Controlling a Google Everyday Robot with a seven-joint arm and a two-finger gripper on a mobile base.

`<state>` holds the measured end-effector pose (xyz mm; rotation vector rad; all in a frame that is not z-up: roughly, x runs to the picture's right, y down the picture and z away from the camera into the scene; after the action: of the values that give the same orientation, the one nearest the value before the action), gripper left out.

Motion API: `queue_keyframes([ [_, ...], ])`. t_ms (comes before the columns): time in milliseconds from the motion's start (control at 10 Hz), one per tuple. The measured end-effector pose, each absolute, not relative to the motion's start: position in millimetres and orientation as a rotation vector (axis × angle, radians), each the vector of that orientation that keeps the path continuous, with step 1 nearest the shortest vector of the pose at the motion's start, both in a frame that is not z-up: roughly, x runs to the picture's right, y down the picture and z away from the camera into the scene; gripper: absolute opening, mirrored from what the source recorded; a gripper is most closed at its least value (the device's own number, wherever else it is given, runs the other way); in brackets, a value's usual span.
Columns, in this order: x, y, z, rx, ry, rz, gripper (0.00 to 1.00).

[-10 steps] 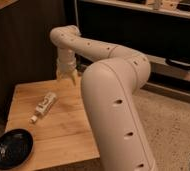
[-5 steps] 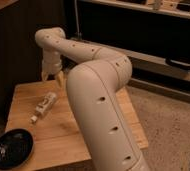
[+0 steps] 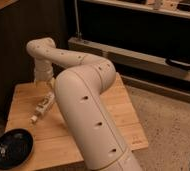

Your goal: Place the bottle in the ceramic bowl

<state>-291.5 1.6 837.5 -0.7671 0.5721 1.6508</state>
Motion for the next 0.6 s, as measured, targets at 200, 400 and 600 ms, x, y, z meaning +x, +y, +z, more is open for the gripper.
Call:
queue_keyframes([
  [200, -303.5, 20.5, 852.0, -0.754, 0.591, 1.62, 0.65],
  [400, -304.7, 39.2, 868.7, -0.733, 0.624, 1.605, 0.65],
  [600, -306.0, 55.5, 881.0, -0.709, 0.655, 1.595, 0.65],
])
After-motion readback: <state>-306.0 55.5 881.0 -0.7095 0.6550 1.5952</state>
